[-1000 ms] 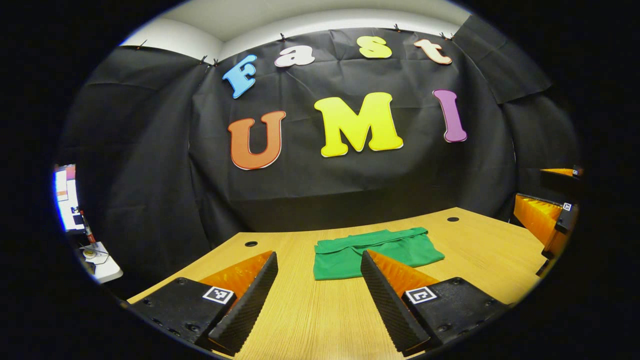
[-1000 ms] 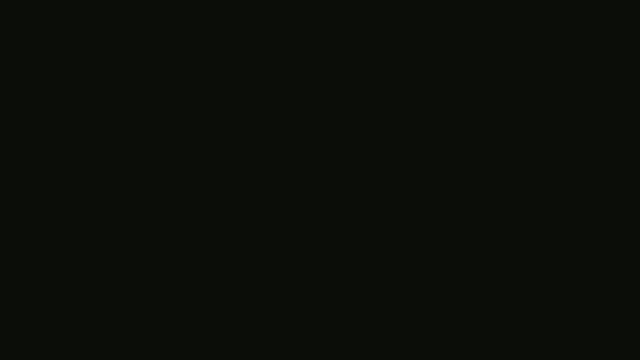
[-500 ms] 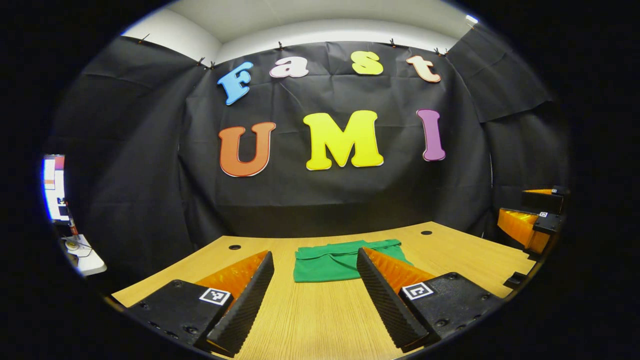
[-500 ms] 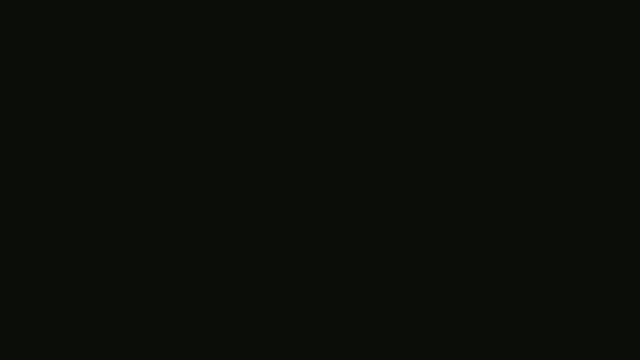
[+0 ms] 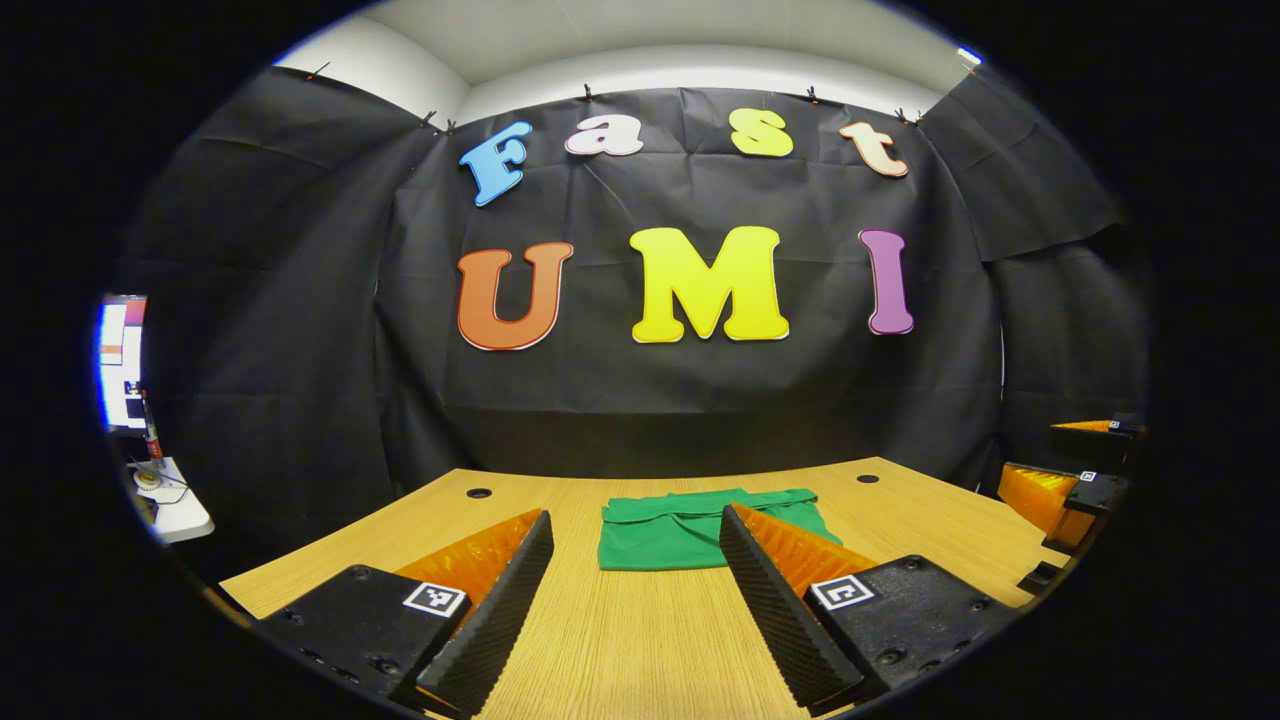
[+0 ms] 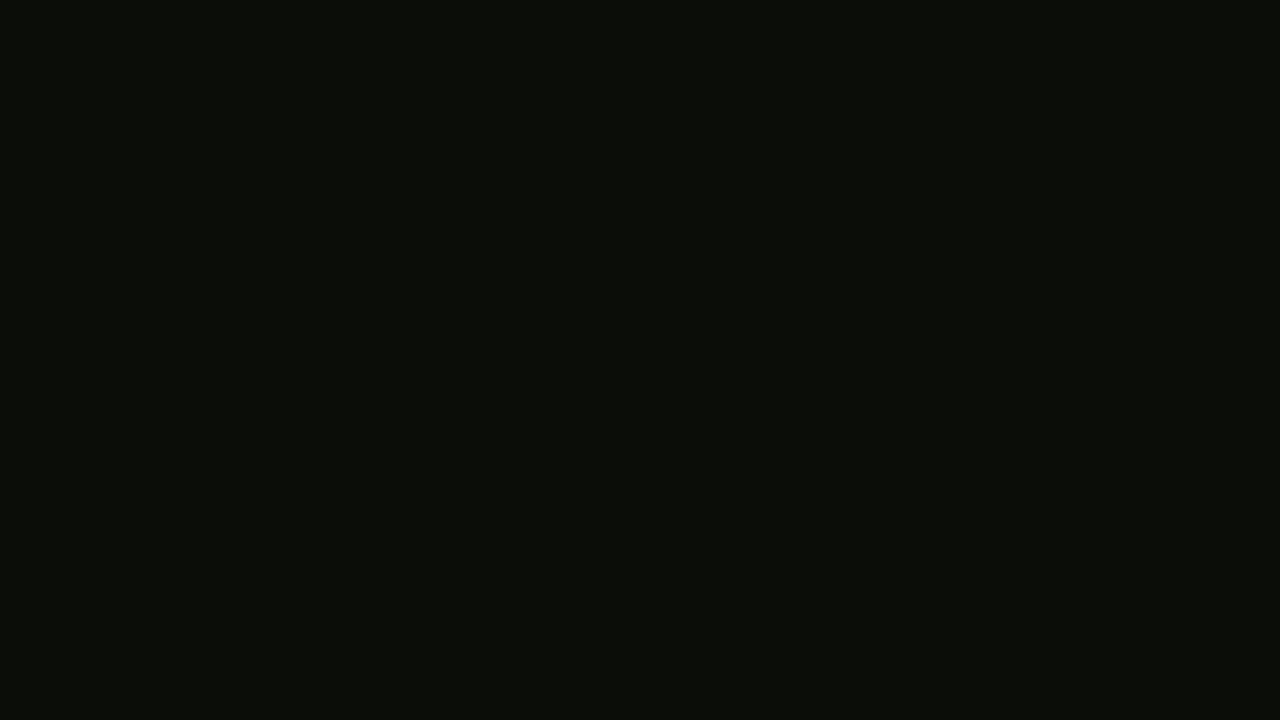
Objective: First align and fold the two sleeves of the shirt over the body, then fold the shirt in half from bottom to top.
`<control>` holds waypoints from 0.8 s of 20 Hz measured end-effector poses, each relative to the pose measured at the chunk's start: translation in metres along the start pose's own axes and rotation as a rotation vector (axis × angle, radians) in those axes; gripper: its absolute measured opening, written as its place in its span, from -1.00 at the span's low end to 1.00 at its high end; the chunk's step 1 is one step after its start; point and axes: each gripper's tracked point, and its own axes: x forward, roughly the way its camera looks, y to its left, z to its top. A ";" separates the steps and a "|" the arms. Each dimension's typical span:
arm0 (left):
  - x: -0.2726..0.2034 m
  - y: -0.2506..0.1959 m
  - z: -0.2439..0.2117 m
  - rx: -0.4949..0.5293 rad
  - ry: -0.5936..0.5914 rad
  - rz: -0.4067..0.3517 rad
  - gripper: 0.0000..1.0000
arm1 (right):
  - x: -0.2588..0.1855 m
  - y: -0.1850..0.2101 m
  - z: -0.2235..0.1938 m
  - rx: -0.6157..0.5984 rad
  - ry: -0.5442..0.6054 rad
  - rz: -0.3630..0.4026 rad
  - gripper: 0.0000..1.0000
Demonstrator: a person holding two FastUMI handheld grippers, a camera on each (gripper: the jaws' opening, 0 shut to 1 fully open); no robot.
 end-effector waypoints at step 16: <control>-0.001 -0.009 -0.001 0.013 -0.005 -0.018 1.00 | 0.004 0.003 -0.011 -0.016 0.000 -0.012 0.94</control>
